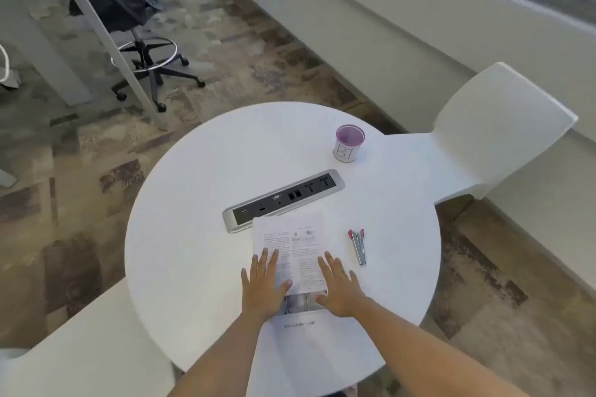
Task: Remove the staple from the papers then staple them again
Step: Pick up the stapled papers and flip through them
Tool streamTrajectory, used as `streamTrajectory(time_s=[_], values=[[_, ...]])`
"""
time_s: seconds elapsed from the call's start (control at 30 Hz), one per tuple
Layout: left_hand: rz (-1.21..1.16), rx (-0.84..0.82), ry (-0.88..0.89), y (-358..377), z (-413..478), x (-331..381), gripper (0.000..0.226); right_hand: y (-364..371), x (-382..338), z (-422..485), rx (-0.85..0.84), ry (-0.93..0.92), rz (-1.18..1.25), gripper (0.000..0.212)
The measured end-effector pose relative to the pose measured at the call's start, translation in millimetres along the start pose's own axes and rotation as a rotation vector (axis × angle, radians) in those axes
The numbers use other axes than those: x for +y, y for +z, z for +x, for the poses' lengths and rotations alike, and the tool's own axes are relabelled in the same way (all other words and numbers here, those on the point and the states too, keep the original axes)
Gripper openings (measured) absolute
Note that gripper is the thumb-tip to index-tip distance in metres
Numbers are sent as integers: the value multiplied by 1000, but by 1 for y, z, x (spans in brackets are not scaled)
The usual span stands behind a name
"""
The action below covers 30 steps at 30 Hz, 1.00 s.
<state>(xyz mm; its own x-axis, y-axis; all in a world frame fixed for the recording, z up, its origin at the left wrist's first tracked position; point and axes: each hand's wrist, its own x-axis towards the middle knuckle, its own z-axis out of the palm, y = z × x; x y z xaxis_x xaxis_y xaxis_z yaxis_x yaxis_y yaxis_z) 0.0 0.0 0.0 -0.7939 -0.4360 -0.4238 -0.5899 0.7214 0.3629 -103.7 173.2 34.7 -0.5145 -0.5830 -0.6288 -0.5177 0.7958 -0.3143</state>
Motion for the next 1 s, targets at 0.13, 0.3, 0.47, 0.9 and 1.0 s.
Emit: streamTrajectory(time_s=[0.13,0.3,0.47,0.9,1.0], values=[[41,-77,-31,5,0,-9,69,5,-1,4,-130,37,111,87],[-74,-129,-54,17,0,-11,71,19,3,8,-149,22,94,87],[-206,-46,-116,19,4,-5,73,32,11,8,-108,-8,73,88],[-574,112,-385,8,29,20,114,32,17,12,-64,-23,162,77],[-570,80,-447,2,38,20,118,30,18,15,-57,-25,212,75]])
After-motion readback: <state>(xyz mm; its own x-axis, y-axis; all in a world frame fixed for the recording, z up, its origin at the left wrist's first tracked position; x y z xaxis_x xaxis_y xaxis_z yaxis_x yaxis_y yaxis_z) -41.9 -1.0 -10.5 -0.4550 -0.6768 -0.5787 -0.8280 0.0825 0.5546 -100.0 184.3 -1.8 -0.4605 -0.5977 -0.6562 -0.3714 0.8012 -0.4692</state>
